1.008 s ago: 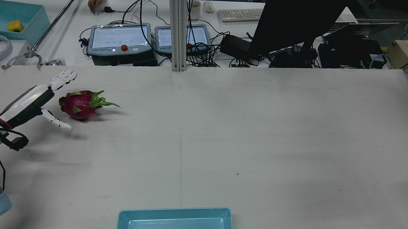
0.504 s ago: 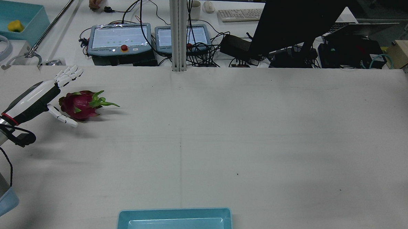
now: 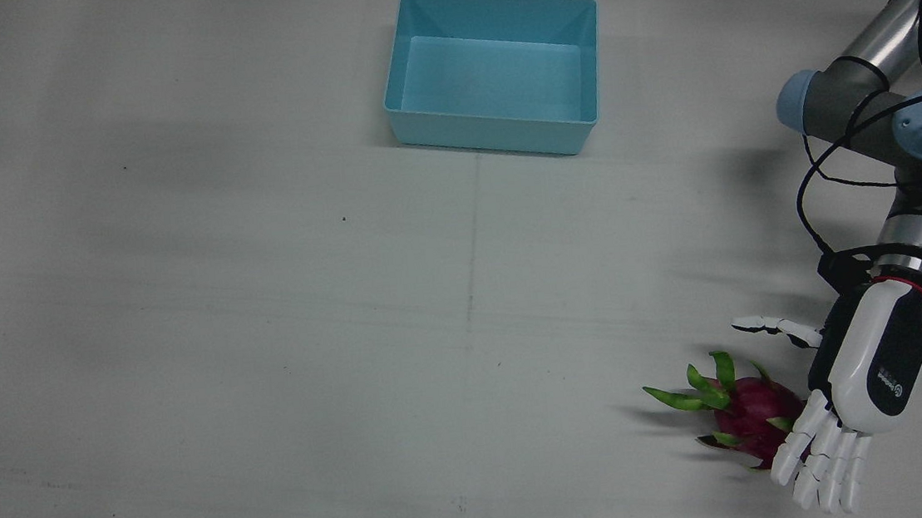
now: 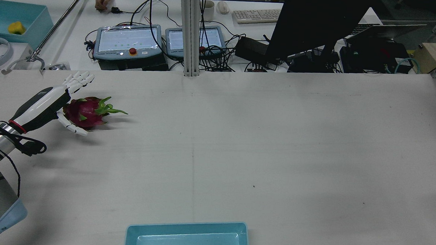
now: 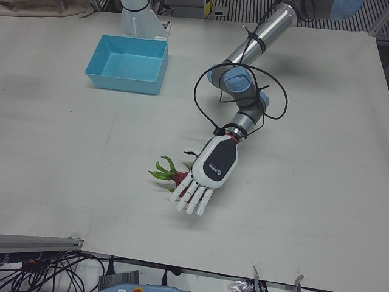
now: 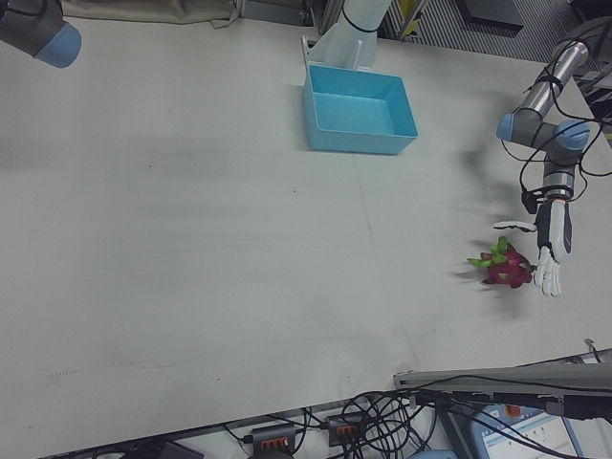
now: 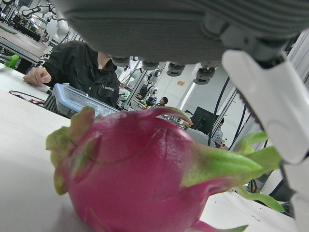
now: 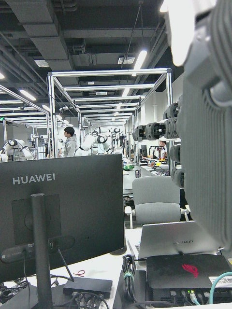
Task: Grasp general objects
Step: 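Move the left hand around the pink dragon fruit, fingers open, then close the left hand fingers around the dragon fruit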
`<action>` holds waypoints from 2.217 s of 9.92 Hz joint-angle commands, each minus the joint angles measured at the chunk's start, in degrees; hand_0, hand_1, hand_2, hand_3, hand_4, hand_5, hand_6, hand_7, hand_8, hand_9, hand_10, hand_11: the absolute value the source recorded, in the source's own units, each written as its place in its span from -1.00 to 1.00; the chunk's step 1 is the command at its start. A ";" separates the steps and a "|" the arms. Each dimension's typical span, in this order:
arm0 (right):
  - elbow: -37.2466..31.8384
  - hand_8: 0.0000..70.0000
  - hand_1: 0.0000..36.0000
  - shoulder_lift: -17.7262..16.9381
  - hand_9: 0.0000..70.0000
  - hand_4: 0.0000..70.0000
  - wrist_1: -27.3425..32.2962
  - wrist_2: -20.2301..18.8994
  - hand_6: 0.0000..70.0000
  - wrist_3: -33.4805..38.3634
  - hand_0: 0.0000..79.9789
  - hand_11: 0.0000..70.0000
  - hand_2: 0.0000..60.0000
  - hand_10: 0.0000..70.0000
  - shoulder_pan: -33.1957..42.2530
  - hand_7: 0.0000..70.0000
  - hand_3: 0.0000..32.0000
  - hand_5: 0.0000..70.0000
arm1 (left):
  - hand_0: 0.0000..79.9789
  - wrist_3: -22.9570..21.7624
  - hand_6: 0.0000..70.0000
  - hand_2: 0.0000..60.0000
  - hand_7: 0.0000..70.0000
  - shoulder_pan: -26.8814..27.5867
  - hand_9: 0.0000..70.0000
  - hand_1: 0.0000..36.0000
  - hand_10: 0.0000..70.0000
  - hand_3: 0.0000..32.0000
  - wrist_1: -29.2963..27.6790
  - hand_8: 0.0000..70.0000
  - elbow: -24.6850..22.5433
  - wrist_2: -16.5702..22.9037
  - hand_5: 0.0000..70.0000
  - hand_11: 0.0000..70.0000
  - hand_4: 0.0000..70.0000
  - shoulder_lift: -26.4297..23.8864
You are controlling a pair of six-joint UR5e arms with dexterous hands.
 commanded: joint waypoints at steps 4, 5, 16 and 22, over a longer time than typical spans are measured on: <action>0.00 -1.00 -1.00 0.00 -1.00 -1.00 0.00 0.00 -1.00 0.00 -1.00 -1.00 -1.00 -1.00 0.00 -1.00 -1.00 -1.00 | 0.56 0.91 -1.00 -0.40 -0.85 0.10 -1.00 0.99 -1.00 -0.51 -3.89 -1.00 2.90 -0.02 -1.00 -1.00 -1.00 -0.06; 0.00 -1.00 -1.00 0.00 -1.00 -1.00 0.00 0.00 -1.00 0.00 -1.00 -1.00 -1.00 -1.00 0.00 -1.00 -1.00 -1.00 | 0.56 0.82 -1.00 -0.39 -0.85 0.10 -1.00 0.98 -1.00 -0.57 -4.68 -1.00 3.51 -0.02 -1.00 -1.00 -1.00 -0.06; 0.00 -1.00 -1.00 0.00 -1.00 -1.00 0.00 0.00 -1.00 0.00 -1.00 -1.00 -1.00 -1.00 0.00 -1.00 -1.00 -1.00 | 0.54 2.23 -1.00 -0.34 -0.55 3.35 -0.95 0.86 -1.00 -1.00 -6.89 -1.00 7.56 -2.48 -0.89 -1.00 -1.00 -2.17; 0.00 -1.00 -1.00 0.00 -1.00 -1.00 0.00 0.00 -1.00 0.00 -1.00 -1.00 -1.00 -1.00 0.00 -1.00 -1.00 -1.00 | 0.49 2.23 -0.69 -0.37 0.01 3.26 -0.84 0.63 -1.00 -1.00 -7.41 -0.97 7.38 -2.48 -0.64 -1.00 -0.75 -2.17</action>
